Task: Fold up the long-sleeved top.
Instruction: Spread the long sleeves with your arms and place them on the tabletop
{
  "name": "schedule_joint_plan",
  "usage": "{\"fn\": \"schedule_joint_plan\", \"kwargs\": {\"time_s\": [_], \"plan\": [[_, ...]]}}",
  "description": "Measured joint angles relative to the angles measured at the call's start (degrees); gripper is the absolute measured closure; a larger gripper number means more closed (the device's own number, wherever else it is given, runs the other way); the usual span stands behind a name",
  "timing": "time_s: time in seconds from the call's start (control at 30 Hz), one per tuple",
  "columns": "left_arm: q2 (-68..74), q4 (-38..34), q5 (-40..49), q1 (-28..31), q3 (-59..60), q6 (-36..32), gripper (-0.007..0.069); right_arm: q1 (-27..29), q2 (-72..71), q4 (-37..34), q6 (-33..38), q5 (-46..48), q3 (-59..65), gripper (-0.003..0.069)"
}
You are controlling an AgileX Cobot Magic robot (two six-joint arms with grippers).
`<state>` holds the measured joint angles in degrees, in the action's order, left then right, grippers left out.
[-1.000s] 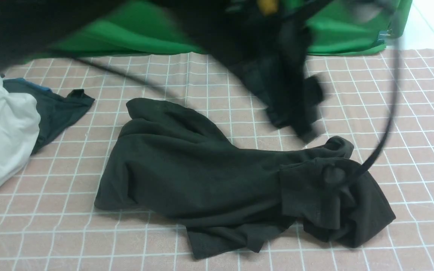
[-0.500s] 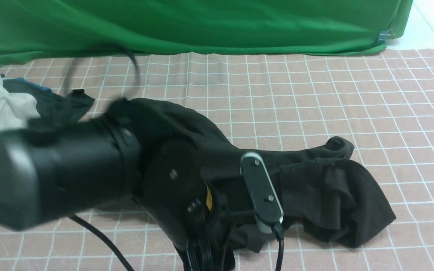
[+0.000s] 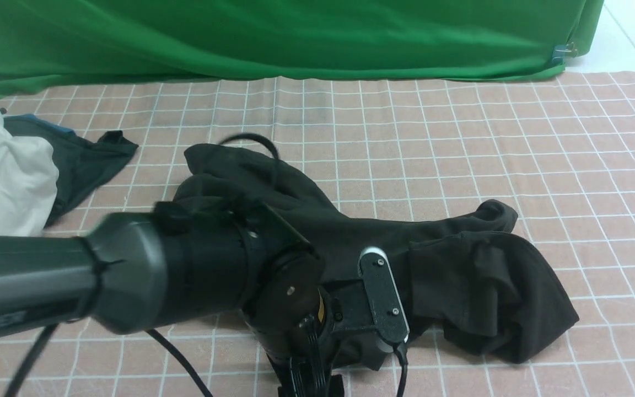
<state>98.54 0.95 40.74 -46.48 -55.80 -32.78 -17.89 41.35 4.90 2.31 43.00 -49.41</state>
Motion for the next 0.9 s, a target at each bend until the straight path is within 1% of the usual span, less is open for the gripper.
{"fn": "schedule_joint_plan", "kwargs": {"time_s": [0.03,0.07,0.23,0.5,0.57,0.6,0.67,0.77,0.83,0.9], "plan": [[0.2,0.2,-0.1,0.0,0.0,0.2,0.0173,0.0,0.0,0.0,0.0,-0.1,0.0,0.0436],[0.4,1.7,-0.7,0.0,0.0,1.4,0.0197,0.0,0.0,-0.1,0.0,0.0,0.0,0.0436],[0.7,5.2,-1.4,0.0,0.0,3.9,0.0229,0.0,0.0,-0.2,0.0,0.0,0.0,0.0436],[3.5,4.9,-2.8,1.1,-0.1,4.3,0.0232,0.0,0.0,-0.3,0.0,0.0,0.0,0.0436],[3.7,4.0,-2.5,1.8,-0.3,4.8,0.0251,0.0,0.0,-0.3,0.0,0.0,0.0,0.0436],[3.7,3.0,-2.3,2.4,-0.4,5.5,0.0276,0.0,0.0,-0.3,0.0,0.0,0.0,0.0436],[3.8,1.3,-1.8,3.3,-0.5,6.3,0.0362,0.0,0.0,-0.3,0.0,0.0,0.0,0.0436],[3.6,1.2,-0.5,3.7,-0.9,6.3,0.0519,0.0,0.0,-0.3,0.0,0.0,0.0,0.0436],[2.0,0.3,4.2,3.4,-1.6,6.3,0.0574,0.0,0.0,-0.4,0.0,0.0,0.0,0.0436],[-1.3,-0.5,9.5,2.4,-2.9,6.5,0.0577,0.0,0.0,-1.2,0.0,0.1,0.0,0.0436]]}}
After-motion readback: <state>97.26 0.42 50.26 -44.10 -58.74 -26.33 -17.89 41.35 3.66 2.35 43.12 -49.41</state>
